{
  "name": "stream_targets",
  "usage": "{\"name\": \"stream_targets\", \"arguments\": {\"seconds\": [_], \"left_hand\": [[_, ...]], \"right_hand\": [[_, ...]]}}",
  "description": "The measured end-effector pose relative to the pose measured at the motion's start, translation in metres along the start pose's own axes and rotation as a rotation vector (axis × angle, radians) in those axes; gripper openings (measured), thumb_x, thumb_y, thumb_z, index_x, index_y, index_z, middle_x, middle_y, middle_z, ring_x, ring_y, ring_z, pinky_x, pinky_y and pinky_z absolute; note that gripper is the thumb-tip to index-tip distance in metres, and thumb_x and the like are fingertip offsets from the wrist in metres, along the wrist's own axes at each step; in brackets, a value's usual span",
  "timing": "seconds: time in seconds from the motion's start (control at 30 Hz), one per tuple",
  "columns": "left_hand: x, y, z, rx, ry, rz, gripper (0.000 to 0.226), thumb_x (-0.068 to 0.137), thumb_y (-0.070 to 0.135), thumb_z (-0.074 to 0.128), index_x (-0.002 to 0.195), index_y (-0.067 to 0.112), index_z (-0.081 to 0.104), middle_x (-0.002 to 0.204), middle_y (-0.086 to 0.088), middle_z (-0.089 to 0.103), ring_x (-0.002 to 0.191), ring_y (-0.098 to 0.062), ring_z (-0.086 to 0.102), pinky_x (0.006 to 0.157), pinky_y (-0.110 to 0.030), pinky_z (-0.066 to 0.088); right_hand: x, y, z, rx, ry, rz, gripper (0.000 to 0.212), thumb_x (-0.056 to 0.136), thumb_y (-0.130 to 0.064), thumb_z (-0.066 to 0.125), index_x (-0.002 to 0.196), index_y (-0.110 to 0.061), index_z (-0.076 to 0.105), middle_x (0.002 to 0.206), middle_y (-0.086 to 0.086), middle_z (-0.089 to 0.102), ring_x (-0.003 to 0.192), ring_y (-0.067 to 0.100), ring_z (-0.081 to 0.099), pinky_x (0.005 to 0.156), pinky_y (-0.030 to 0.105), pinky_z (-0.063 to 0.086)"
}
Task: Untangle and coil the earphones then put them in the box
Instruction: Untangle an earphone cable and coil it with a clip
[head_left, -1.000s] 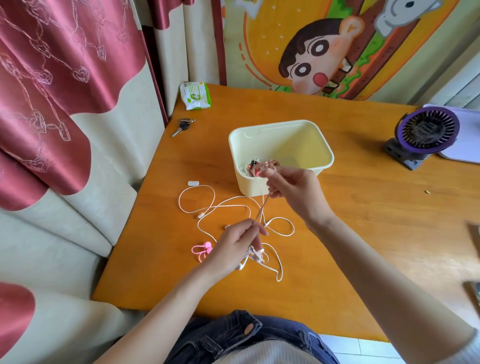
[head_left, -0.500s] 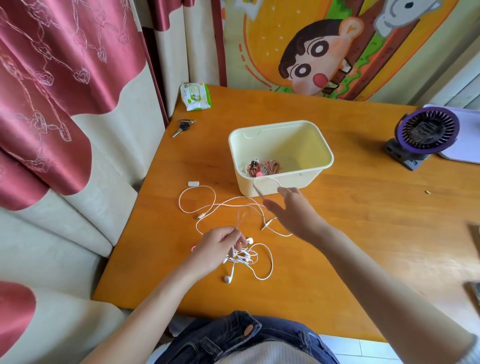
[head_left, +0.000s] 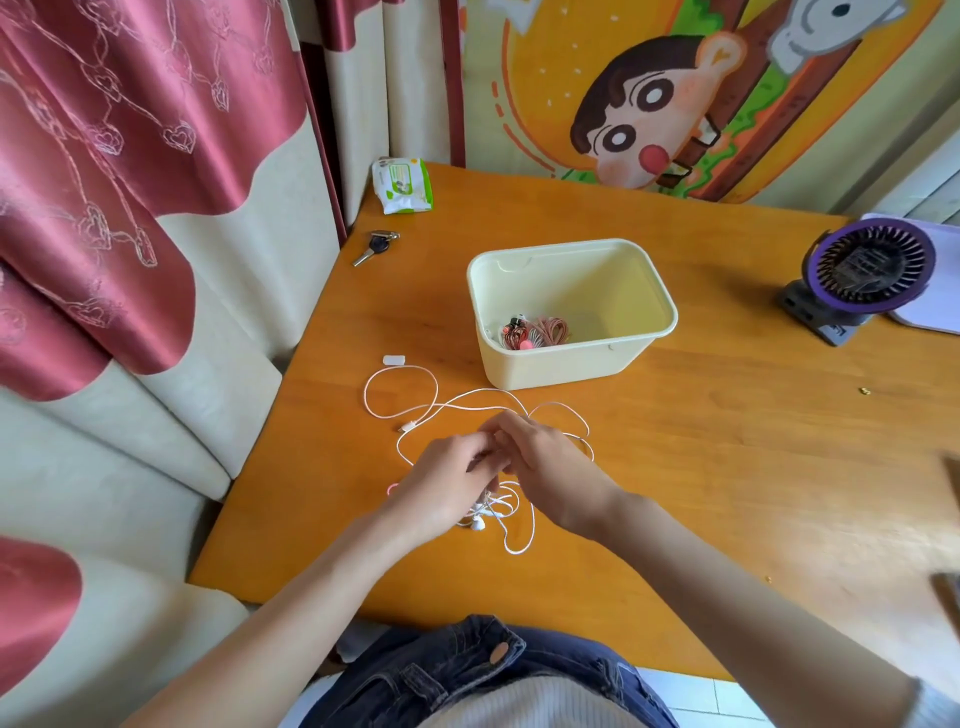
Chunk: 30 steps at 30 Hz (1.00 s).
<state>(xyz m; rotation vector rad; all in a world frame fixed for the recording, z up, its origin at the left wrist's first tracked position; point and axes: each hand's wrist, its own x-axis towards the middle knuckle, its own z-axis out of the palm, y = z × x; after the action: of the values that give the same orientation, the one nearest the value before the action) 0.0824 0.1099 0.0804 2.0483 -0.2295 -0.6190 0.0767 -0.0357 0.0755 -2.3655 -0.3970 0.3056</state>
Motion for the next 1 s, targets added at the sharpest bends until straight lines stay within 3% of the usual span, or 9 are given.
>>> {"name": "stream_targets", "arguments": {"seconds": [0.07,0.17,0.27,0.4,0.63,0.77,0.83,0.93,1.0], "left_hand": [[0.001,-0.005,0.0,-0.065,0.067,0.026,0.014,0.093,0.021,0.056,0.079,0.023,0.055,0.071,0.003,0.063,0.057,-0.007,0.054,0.058,-0.022,0.043],[0.001,-0.011,0.0,-0.133,0.123,0.02,0.014,0.089,0.022,0.062,0.087,0.023,0.048,0.073,0.006,0.064,0.06,-0.008,0.057,0.061,-0.025,0.046],[0.001,-0.019,-0.003,-0.123,0.151,-0.016,0.019,0.085,0.017,0.066,0.093,0.021,0.049,0.088,0.01,0.062,0.07,-0.006,0.061,0.061,-0.014,0.046],[-0.002,-0.026,-0.006,-0.195,0.155,-0.027,0.016,0.087,0.011,0.064,0.092,0.018,0.05,0.095,0.0,0.064,0.069,-0.011,0.067,0.06,-0.014,0.047],[-0.004,-0.034,-0.012,-0.179,0.204,-0.043,0.009,0.096,0.017,0.051,0.091,0.011,0.057,0.085,-0.01,0.065,0.058,-0.01,0.066,0.046,-0.02,0.041],[-0.001,-0.039,-0.015,-0.075,0.305,-0.052,0.017,0.099,0.013,0.043,0.085,0.013,0.055,0.074,0.005,0.058,0.049,0.001,0.055,0.044,-0.013,0.036],[0.0,-0.041,-0.017,-0.142,0.314,-0.094,0.02,0.099,0.007,0.039,0.088,0.003,0.055,0.071,0.004,0.058,0.044,-0.001,0.054,0.042,-0.012,0.036],[0.002,-0.048,-0.018,-0.229,0.315,-0.162,0.026,0.1,0.005,0.034,0.096,0.002,0.059,0.084,0.001,0.065,0.061,-0.011,0.062,0.055,-0.026,0.048],[0.002,-0.054,-0.018,-0.176,0.33,-0.185,0.029,0.1,0.006,0.034,0.092,0.009,0.061,0.088,0.005,0.065,0.075,-0.013,0.06,0.065,-0.025,0.045]], "right_hand": [[-0.001,0.0,0.0,-0.003,-0.017,0.037,0.019,0.1,-0.013,0.036,0.107,-0.009,0.053,0.093,0.008,0.063,0.08,0.028,0.057,0.072,0.039,0.045],[-0.003,-0.003,-0.003,-0.01,-0.005,0.065,0.022,0.1,-0.024,0.04,0.103,-0.011,0.057,0.089,0.003,0.063,0.071,0.018,0.048,0.064,0.027,0.036],[-0.004,-0.001,-0.009,0.006,-0.008,0.078,0.019,0.095,-0.024,0.052,0.095,-0.012,0.066,0.086,0.0,0.066,0.07,0.016,0.052,0.065,0.029,0.043],[-0.003,0.005,-0.015,-0.057,0.006,0.131,0.015,0.091,-0.029,0.057,0.089,-0.019,0.068,0.078,-0.003,0.066,0.069,0.015,0.055,0.065,0.033,0.046],[-0.001,0.005,-0.02,-0.081,0.099,0.159,0.019,0.096,-0.027,0.046,0.088,-0.023,0.063,0.077,0.003,0.068,0.068,0.023,0.058,0.064,0.037,0.044],[0.0,0.005,-0.025,-0.005,0.153,0.166,0.02,0.099,-0.021,0.041,0.083,-0.025,0.053,0.069,-0.002,0.06,0.057,0.012,0.049,0.06,0.032,0.037],[0.0,0.007,-0.026,0.065,0.173,0.173,0.023,0.099,-0.017,0.04,0.08,-0.023,0.05,0.065,-0.005,0.053,0.055,0.008,0.048,0.057,0.026,0.036],[0.0,0.008,-0.026,0.214,0.239,0.223,0.031,0.099,-0.01,0.036,0.073,-0.023,0.044,0.063,-0.002,0.051,0.052,0.007,0.047,0.053,0.015,0.037],[0.002,0.008,-0.026,0.273,0.306,0.253,0.031,0.098,-0.005,0.033,0.072,-0.018,0.043,0.063,0.002,0.053,0.052,0.01,0.05,0.052,0.015,0.04]]}}
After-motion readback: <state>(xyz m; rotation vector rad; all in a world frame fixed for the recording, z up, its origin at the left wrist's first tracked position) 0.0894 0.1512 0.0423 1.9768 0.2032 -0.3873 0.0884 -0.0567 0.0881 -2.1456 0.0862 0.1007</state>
